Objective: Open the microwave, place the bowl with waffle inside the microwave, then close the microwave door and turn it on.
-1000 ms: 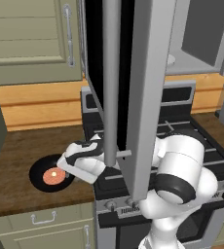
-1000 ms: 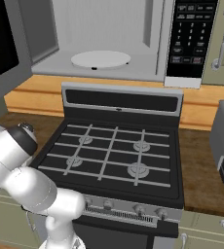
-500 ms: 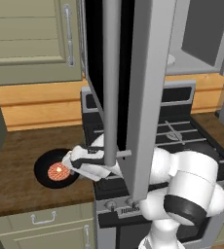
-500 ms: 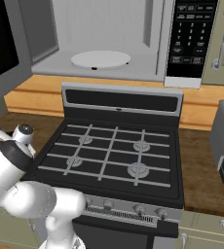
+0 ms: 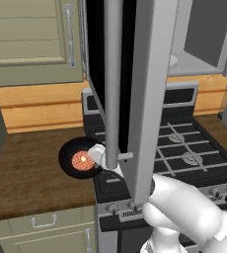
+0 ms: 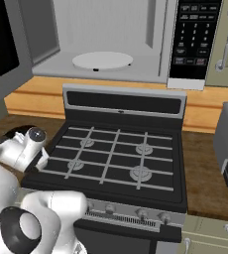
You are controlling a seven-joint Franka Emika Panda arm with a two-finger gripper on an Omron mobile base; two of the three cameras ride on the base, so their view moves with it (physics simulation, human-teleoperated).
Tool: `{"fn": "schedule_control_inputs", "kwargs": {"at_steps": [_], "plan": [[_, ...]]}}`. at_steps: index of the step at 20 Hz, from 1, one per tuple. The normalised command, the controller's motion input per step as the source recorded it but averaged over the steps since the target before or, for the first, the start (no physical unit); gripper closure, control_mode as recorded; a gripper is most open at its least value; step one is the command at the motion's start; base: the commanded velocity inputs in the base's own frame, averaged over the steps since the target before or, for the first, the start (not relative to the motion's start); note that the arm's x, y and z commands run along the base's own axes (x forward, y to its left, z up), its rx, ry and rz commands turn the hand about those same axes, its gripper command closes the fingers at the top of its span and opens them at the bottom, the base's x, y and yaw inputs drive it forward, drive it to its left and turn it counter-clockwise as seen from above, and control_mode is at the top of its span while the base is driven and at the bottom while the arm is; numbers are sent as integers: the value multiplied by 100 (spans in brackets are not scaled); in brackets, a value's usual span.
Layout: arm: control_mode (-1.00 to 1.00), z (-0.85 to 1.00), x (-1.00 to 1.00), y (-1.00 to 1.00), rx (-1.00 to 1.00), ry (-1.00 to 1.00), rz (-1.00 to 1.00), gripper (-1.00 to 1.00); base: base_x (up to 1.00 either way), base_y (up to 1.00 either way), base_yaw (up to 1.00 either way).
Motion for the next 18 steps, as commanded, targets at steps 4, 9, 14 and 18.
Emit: {"fn": "schedule_control_inputs", "kwargs": {"at_steps": [4, 9, 14, 18], "plan": [[-100, 92, 0, -72, 0, 6, -15, 100, 0, 0, 0], [-100, 72, -15, -84, 0, 11, -15, 100, 0, 0, 0], [-100, 61, -33, -84, 0, 14, -13, 100, 0, 0, 0], [-100, 66, -38, -88, 0, 16, -12, 100, 0, 0, 0]]}}
